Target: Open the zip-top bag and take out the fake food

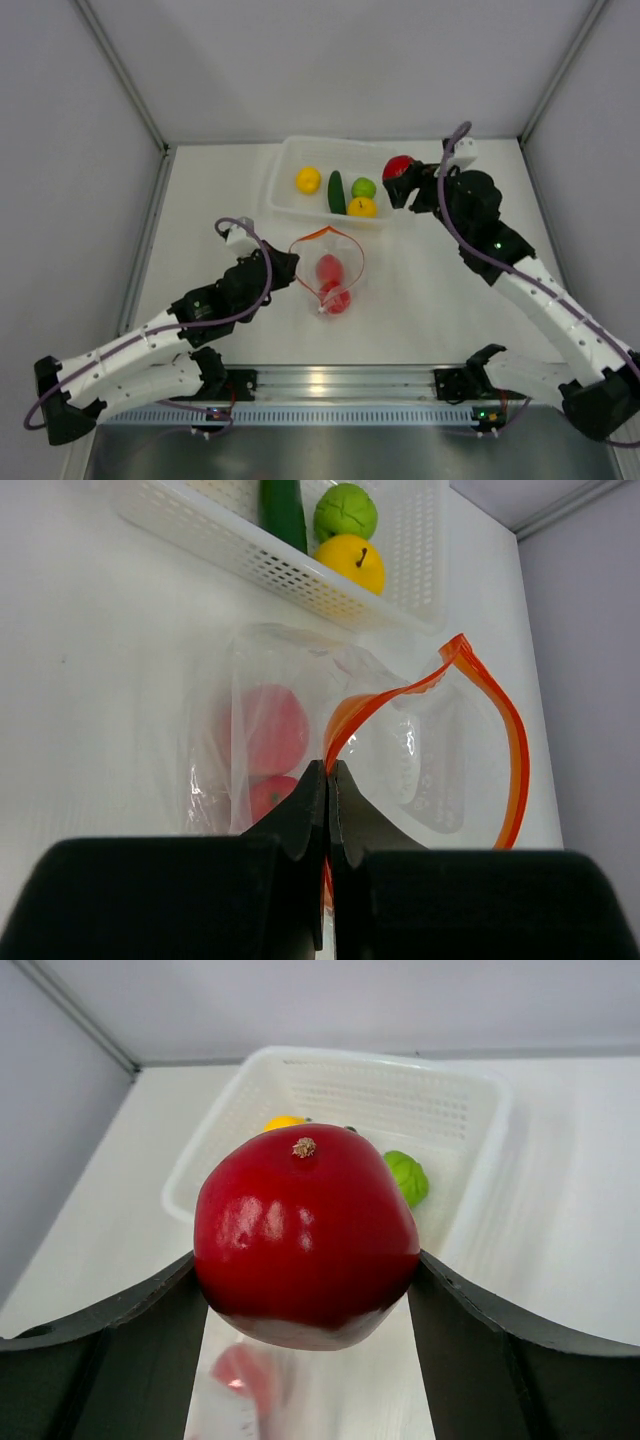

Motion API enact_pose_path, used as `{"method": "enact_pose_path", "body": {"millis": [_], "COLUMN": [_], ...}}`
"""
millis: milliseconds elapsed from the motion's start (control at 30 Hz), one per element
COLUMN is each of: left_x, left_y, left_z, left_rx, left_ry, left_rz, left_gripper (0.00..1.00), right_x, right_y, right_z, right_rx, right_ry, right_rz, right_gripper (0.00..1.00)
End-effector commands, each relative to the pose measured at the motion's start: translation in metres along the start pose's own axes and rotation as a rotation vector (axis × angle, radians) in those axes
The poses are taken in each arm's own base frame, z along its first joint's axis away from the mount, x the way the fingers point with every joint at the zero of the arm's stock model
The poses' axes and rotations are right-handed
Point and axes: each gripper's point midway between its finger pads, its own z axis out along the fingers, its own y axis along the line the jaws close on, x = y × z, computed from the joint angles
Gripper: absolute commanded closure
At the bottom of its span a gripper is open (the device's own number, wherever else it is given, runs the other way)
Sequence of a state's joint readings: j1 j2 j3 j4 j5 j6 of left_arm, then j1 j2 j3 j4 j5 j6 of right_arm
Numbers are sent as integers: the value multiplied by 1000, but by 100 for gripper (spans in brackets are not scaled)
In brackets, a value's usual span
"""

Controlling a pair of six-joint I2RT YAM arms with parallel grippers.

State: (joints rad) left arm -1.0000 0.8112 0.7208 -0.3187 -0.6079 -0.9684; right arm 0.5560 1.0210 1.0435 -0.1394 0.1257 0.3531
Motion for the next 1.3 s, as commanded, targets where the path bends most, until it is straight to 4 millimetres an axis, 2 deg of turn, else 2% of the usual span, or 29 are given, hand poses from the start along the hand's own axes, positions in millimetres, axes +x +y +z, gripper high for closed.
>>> {"method": "enact_pose_path", "body": {"millis": [0,33,100,133,200,233,300,333,400,500,567,600,700,733,767,867,967,1100,1167,1233,1267], "left_x": [-16,-19,-27,-29,-34,-36,-36,-36,-36,-36,-35,-34,-27,-25,-23,-23,-23,-24,-23,-22,-23], "left_y": [23,24,29,31,32,32,29,28,27,26,27,26,25,26,26,21,19,14,12,10,9], "left_z": [-9,-11,-17,-18,-22,-23,-25,-25,-27,-29,-30,-30,-27,-26,-24,-23,-23,-24,-23,-23,-23], "left_rx": [-77,-81,-98,-105,-109,-108,-91,-87,-72,-62,-58,-54,-51,-56,-61,-54,-49,-35,-31,-27,-25], "left_ry": [-61,-69,-88,-95,-105,-106,-97,-92,-86,-83,-78,-75,-52,-46,-36,-28,-24,-20,-13,-9,-8], "left_rz": [39,41,51,55,68,74,86,92,99,107,109,105,103,108,119,121,112,97,88,81,78], "left_gripper": [100,100,100,100,100,100,100,100,100,100,100,100,100,100,100,100,100,100,100,100,100], "right_x": [-1,7,12,21,28,35,41,50,62,73,83,82,87,86,83,70,46,19,18,23,13], "right_y": [-16,-21,-31,-34,-38,-40,-43,-45,-50,-54,-50,-48,-44,-42,-44,-47,-48,-36,-15,14,23], "right_z": [42,61,82,105,130,153,174,193,217,237,252,256,261,260,259,251,232,198,187,161,154], "right_rx": [38,61,106,124,142,149,161,169,181,189,146,131,111,108,119,147,179,155,39,-181,-245], "right_ry": [19,38,47,78,107,129,145,159,168,181,203,190,190,192,192,170,124,78,104,158,119], "right_rz": [8,3,-13,-23,-48,-58,-76,-83,-92,-106,-133,-139,-150,-151,-152,-159,-158,-93,-15,25,44], "right_gripper": [55,55,54,54,53,52,50,48,48,45,37,35,26,7,1,1,1,1,1,0,1]}}
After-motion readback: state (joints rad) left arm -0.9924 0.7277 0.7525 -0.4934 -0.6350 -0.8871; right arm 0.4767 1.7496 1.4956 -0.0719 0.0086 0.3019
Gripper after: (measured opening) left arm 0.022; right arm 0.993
